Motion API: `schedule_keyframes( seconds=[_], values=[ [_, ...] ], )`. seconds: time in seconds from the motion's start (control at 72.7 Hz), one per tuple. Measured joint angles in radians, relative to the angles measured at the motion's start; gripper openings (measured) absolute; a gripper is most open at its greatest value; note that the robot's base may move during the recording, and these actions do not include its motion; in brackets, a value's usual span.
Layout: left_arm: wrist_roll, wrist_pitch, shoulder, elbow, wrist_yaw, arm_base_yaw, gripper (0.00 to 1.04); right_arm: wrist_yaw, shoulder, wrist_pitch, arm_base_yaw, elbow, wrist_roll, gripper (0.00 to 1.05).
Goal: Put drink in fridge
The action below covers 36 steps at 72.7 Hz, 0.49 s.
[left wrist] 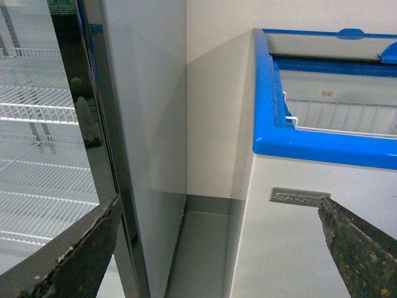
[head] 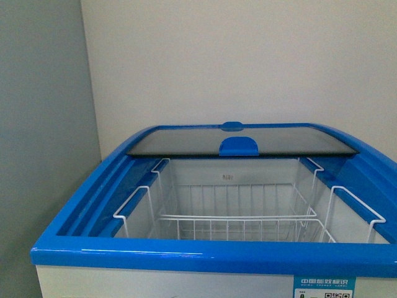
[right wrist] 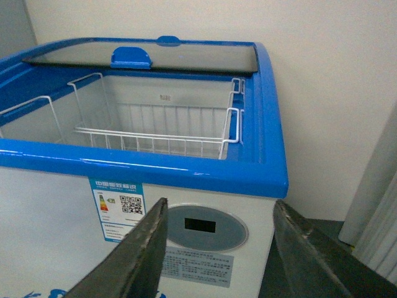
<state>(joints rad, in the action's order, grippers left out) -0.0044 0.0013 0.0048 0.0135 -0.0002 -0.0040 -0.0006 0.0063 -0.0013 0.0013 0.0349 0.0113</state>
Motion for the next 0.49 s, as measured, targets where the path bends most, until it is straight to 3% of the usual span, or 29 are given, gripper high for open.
schedule_keyframes(
  seconds=[0.247,0.495],
  values=[
    [0.0,0.0,0.0,0.0,0.0,0.0,0.97,0.0,0.0,0.0,0.0,0.0,0.0,0.98],
    [0.0,0.0,0.0,0.0,0.0,0.0,0.97,0.0,0.0,0.0,0.0,0.0,-0.001,0.98]
  ],
)
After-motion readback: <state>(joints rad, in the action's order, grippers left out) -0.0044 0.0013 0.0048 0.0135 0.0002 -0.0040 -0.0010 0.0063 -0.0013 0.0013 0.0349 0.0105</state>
